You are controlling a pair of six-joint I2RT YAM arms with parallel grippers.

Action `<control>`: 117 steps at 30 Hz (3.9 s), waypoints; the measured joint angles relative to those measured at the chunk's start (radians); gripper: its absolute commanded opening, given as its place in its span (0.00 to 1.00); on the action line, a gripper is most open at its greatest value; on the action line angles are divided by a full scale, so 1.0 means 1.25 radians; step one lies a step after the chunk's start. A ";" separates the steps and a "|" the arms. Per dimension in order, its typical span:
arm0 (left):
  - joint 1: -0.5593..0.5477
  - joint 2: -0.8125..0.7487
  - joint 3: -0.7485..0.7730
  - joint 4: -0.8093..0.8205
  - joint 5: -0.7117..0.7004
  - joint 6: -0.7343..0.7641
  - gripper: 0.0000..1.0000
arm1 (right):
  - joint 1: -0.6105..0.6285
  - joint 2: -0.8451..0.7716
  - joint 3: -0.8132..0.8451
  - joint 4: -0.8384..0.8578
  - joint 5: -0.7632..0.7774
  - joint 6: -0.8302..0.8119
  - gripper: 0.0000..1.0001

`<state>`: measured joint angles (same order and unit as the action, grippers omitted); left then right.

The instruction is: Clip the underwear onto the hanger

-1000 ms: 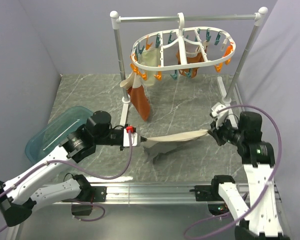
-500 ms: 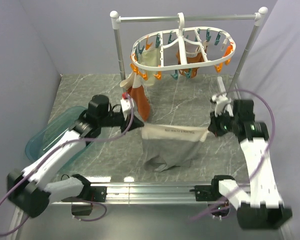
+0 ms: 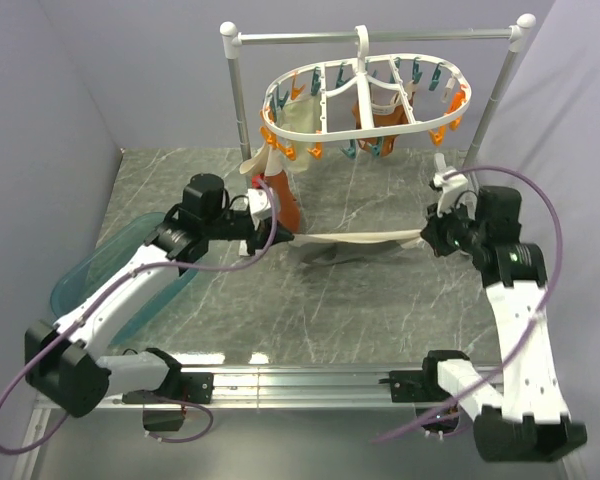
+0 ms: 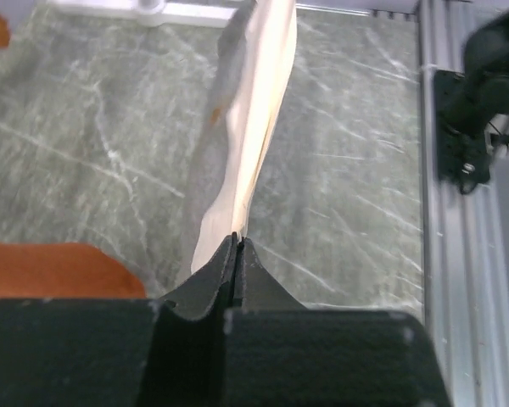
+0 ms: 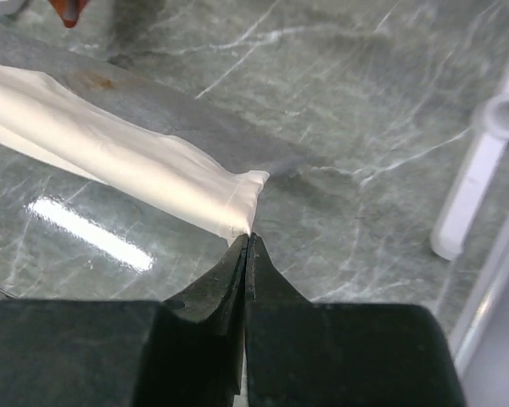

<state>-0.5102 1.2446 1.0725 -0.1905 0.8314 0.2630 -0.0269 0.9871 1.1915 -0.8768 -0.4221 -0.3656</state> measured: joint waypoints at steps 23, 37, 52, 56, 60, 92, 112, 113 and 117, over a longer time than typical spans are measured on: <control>-0.029 0.046 -0.057 0.022 0.036 -0.119 0.16 | 0.006 0.079 0.022 -0.110 -0.002 0.031 0.50; 0.121 0.204 0.047 -0.019 -0.023 -0.075 0.57 | 0.011 0.316 0.085 -0.040 0.006 0.018 0.47; -0.159 0.403 0.081 -0.109 -0.292 0.065 0.53 | 0.013 0.487 -0.070 0.045 0.051 -0.031 0.15; -0.152 0.488 0.127 -0.123 -0.350 0.063 0.54 | 0.017 0.556 -0.070 0.050 0.057 -0.030 0.14; -0.145 0.511 0.149 -0.130 -0.378 0.057 0.56 | 0.037 0.582 -0.073 0.049 0.063 -0.042 0.14; -0.100 -0.087 -0.103 -0.026 -0.124 0.037 0.99 | -0.134 0.097 -0.020 0.079 -0.174 -0.057 0.77; -0.051 -0.096 -0.138 0.464 -0.454 -0.326 0.94 | 0.178 0.131 0.289 0.380 -0.264 0.245 0.99; -0.051 -0.092 -0.156 0.498 -0.450 -0.320 0.93 | 0.194 0.147 0.305 0.380 -0.263 0.252 0.99; -0.051 -0.048 -0.188 0.647 -0.426 -0.291 0.84 | 0.237 0.195 0.325 0.416 -0.261 0.300 0.99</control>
<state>-0.5735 1.1851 0.8375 0.6182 0.2993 -0.1013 0.2695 1.2308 1.5978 -0.3569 -0.7483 0.0093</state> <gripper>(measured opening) 0.876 0.993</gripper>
